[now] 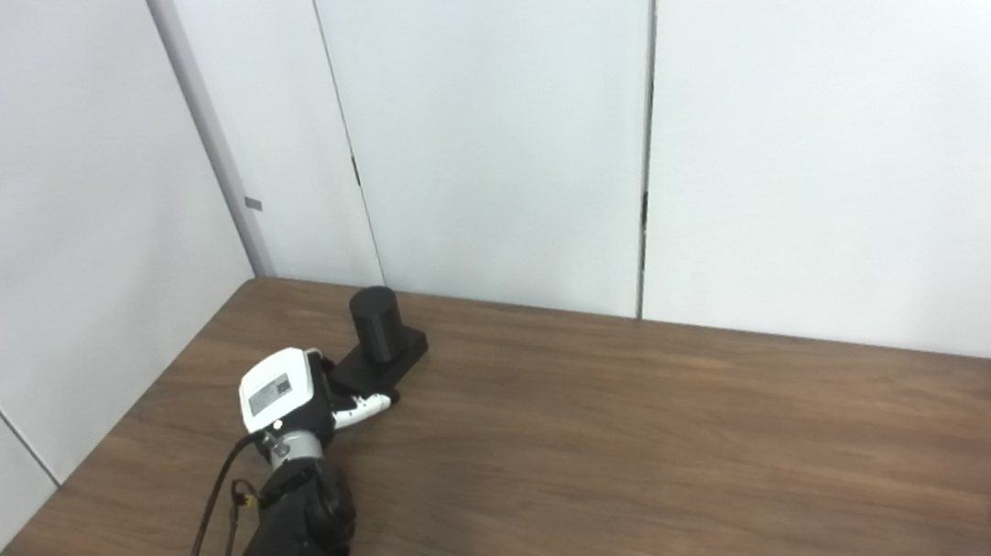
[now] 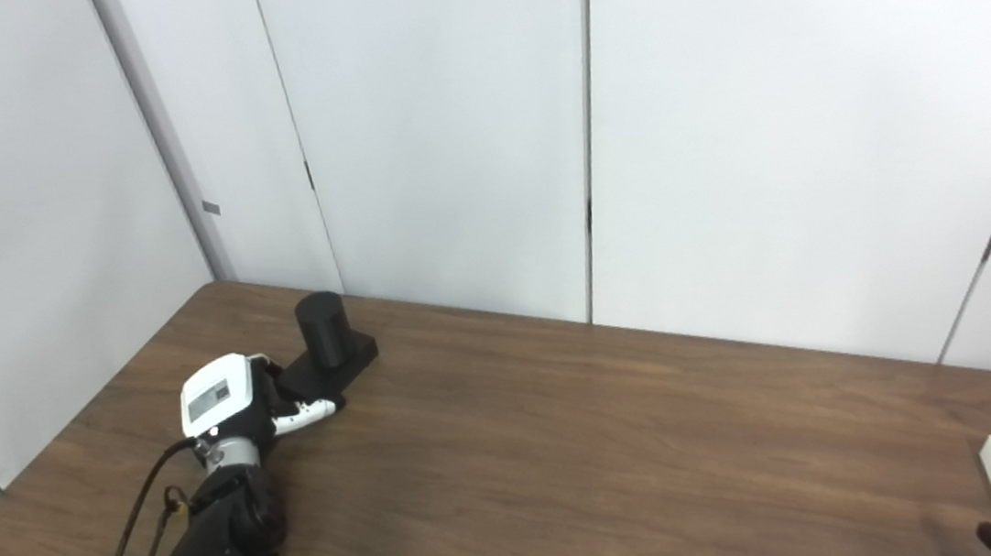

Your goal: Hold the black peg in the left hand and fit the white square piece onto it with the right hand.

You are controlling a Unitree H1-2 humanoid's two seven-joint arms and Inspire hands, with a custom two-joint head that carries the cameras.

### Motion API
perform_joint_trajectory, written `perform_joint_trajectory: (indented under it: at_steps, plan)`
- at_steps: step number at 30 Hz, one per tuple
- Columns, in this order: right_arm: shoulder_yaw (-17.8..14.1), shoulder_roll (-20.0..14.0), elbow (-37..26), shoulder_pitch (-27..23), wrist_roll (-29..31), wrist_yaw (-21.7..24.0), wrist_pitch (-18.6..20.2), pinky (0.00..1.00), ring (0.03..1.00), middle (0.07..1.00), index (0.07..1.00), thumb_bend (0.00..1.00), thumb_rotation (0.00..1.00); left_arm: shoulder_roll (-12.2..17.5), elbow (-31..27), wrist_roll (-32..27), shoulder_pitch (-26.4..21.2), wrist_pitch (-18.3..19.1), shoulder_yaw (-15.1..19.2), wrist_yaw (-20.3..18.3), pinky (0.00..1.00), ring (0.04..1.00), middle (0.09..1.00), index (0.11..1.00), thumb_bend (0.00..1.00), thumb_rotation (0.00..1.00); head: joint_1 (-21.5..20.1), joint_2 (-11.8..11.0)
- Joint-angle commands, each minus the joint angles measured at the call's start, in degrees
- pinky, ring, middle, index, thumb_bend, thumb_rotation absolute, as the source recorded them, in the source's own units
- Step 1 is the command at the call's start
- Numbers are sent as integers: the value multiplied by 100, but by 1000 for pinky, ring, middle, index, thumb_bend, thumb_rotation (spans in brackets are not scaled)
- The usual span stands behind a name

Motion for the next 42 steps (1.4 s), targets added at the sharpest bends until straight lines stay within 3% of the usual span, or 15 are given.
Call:
perform_joint_trajectory:
  at_steps: [1,3,4,5,7,18,25,32,35,42]
  plan:
    - [60,45,-196,792,28,-42,-215,1000,1000,941,963,757,1000,91,-53,-36,-345,-146,33,296,907,855,799,578,807,433,8,0]
    - [64,51,-209,793,1,-57,-194,1000,1000,940,963,761,1000,74,-37,-98,-353,-234,49,404,910,853,787,544,770,361,-1,12]
    - [67,54,-212,793,10,-54,-190,1000,1000,942,967,756,1000,67,-5,-144,-357,-326,59,498,908,844,767,508,623,194,-11,14]
    - [71,56,-205,791,-1,-57,-216,1000,1000,945,969,752,1000,62,22,-192,-356,-418,66,582,908,838,755,492,563,120,-14,19]
    - [79,65,-193,786,-31,-70,-259,1000,1000,947,969,743,1000,54,71,-278,-352,-571,86,708,910,834,745,485,535,80,-24,16]
    - [98,63,-178,782,-19,-61,-297,1000,987,929,962,723,1000,39,3,-534,-242,-931,104,859,902,820,713,481,521,47,-59,45]
    - [156,82,-241,760,-184,-115,-221,1000,972,919,947,745,1000,-35,-593,-675,180,-1247,51,723,839,817,720,483,519,48,-217,120]
    - [255,118,-386,778,-345,-147,-98,1000,999,954,979,772,1000,-180,-1620,-701,853,-1283,-88,202,727,789,729,486,516,53,-476,282]
    - [344,71,-496,819,-316,-69,-38,1000,1000,987,998,700,1000,-247,-2096,-720,1127,-1272,-121,-43,695,781,731,486,516,52,-580,393]
    - [443,178,-940,896,-287,-171,644,1000,1000,1000,1000,630,1000,-368,-3519,-787,1915,-1093,-363,-989,686,795,758,487,515,55,-944,759]
